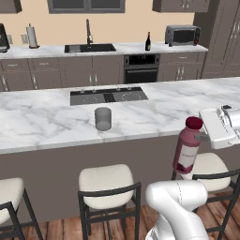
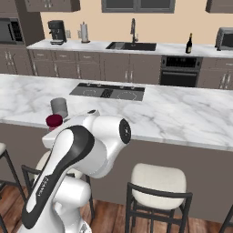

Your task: There is a wine glass and glass cup on the dining counter. Place the wine bottle next to the wine glass and the juice bottle next to the glass cup.

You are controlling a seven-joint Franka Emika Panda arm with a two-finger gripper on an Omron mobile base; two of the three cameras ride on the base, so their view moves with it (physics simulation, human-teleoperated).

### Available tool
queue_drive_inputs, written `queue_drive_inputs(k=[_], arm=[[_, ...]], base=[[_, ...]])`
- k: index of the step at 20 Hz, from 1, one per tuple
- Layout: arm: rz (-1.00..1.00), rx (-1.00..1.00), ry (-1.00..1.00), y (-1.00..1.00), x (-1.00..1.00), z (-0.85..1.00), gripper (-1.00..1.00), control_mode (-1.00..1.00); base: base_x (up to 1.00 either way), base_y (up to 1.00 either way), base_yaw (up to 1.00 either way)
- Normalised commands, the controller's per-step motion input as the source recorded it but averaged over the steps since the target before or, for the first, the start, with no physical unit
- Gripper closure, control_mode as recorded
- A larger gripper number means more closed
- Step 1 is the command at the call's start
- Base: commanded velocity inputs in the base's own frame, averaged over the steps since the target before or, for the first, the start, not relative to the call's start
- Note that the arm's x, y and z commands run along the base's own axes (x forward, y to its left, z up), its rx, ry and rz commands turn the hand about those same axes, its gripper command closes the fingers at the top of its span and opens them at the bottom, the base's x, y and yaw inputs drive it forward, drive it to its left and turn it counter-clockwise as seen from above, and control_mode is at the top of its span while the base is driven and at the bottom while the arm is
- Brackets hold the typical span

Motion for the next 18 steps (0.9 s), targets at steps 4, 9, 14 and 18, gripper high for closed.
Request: queue_drive_inputs(k=[4,9,14,18], arm=[[0.00,0.00,0.00,0.00,0.00,0.00,1.00,1.00],[0.01,0.00,0.08,0.00,0.00,0.13,1.00,-1.00],[0.00,0.00,0.20,0.06,-0.03,0.38,1.00,-1.00],[0.01,-0.09,0.07,0.19,0.02,0.38,1.00,-1.00]], base=[[-0.04,0.00,0.02],[-0.02,0.00,0.03],[0.00,0.00,0.00],[0.00,0.00,0.00]])
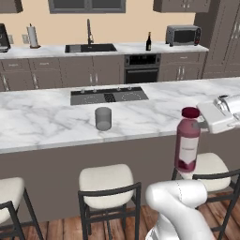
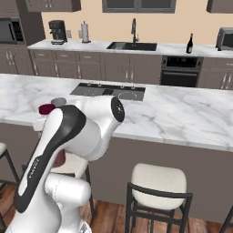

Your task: There is a wine glass and glass cup on the dining counter. Place the wine bottle next to the wine glass and the juice bottle next to the glass cup.

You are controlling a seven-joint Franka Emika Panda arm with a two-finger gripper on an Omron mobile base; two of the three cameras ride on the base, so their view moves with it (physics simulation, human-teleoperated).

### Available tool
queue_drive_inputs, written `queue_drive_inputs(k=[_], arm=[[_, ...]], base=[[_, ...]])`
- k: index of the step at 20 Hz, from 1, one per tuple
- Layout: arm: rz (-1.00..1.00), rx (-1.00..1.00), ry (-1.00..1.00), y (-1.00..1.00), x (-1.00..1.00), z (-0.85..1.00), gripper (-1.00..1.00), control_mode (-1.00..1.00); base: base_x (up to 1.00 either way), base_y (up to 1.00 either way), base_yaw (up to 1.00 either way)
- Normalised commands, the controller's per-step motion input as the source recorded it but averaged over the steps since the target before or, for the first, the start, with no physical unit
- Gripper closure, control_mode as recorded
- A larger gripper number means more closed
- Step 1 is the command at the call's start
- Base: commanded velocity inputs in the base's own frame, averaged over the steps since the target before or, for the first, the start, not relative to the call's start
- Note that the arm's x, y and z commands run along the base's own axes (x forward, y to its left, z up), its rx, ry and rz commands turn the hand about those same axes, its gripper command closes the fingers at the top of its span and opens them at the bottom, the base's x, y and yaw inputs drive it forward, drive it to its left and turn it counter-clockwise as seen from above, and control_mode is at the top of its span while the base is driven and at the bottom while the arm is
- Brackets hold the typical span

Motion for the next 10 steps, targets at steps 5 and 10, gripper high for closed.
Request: queue_drive_inputs(k=[5,10], arm=[[0.08,-0.09,-0.08,0.13,0.17,0.24,1.00,-1.00],[0.08,-0.01,-0.04,0.09,0.35,0.12,1.00,-1.00]], base=[[0.00,0.00,0.00],[0.00,0.00,0.00]])
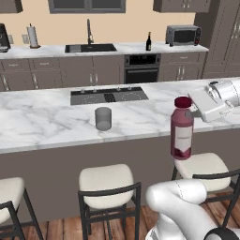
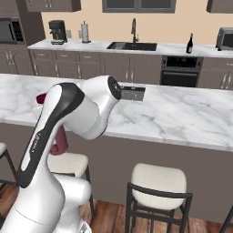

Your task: There is a wine glass and glass cup on the dining counter. Place the wine bottle next to the wine glass and the juice bottle next to the glass cup.

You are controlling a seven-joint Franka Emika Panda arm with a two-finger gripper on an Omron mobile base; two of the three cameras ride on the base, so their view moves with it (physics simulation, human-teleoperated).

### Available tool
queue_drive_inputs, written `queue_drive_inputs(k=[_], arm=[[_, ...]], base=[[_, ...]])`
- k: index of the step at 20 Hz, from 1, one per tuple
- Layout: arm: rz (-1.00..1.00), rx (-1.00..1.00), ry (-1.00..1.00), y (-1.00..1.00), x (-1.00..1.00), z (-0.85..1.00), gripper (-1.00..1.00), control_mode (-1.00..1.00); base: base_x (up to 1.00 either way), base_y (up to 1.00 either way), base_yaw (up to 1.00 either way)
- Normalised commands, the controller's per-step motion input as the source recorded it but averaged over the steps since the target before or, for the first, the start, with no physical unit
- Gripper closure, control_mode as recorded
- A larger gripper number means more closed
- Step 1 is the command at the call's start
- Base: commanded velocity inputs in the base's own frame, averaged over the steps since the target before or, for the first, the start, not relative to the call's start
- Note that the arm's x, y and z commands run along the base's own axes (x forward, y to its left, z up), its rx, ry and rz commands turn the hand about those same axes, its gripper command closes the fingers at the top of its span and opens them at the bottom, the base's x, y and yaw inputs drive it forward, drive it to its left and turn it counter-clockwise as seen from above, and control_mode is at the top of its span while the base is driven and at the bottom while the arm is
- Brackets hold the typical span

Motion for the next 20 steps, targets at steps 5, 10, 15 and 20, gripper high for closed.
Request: queue_drive_inputs(k=[5,10,15,20], arm=[[0.09,0.00,0.05,0.14,0.45,0.06,1.00,-1.00],[0.08,0.00,0.01,0.18,0.53,0.00,1.00,-1.00],[0.04,0.00,0.00,0.05,0.50,-0.04,1.00,-1.00],[0.00,0.04,0.00,0.03,0.52,-0.12,1.00,-1.00]], base=[[0.00,0.00,0.00],[0.00,0.00,0.00],[0.00,0.00,0.00],[0.00,0.00,0.00]])
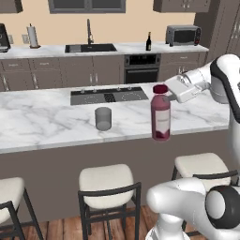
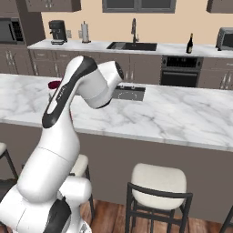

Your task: There is a wine glass and glass cup on the dining counter. Place the wine bottle next to the wine glass and the juice bottle next to the glass cup.

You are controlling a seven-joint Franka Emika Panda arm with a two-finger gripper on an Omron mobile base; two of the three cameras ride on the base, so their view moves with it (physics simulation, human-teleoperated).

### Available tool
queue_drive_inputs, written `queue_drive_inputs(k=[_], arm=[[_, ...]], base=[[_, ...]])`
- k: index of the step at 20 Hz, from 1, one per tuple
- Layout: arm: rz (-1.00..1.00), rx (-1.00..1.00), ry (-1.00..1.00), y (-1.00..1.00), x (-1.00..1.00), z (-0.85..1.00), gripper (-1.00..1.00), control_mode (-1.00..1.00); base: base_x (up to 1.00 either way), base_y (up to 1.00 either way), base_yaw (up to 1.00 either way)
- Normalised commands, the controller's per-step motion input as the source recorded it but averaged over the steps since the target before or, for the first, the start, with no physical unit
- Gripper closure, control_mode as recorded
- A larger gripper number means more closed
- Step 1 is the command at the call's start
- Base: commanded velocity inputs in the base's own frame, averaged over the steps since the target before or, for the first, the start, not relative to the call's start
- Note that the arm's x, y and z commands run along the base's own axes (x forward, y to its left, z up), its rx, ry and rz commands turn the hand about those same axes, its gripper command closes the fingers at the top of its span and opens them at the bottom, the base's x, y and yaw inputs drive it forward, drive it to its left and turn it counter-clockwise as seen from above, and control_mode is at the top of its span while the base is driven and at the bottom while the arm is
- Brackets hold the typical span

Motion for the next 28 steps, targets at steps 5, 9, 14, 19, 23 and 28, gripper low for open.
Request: queue_drive_inputs(k=[5,9,14,19,23,28], arm=[[0.00,0.08,0.02,0.05,0.56,-0.12,1.00,-1.00],[0.00,0.06,0.05,0.08,0.58,-0.12,1.00,-1.00],[0.00,0.00,0.07,0.16,0.60,-0.14,1.00,-1.00],[0.00,0.00,0.05,0.10,0.58,-0.19,1.00,-1.00],[0.00,0.00,0.01,0.06,0.52,-0.27,1.00,-1.00],[0.04,0.00,0.00,0.05,0.38,-0.30,1.00,-1.00]], base=[[0.00,0.00,0.00],[0.00,0.00,0.00],[0.00,0.00,0.00],[0.00,0.00,0.00],[0.00,0.00,0.00],[0.00,0.00,0.00]])
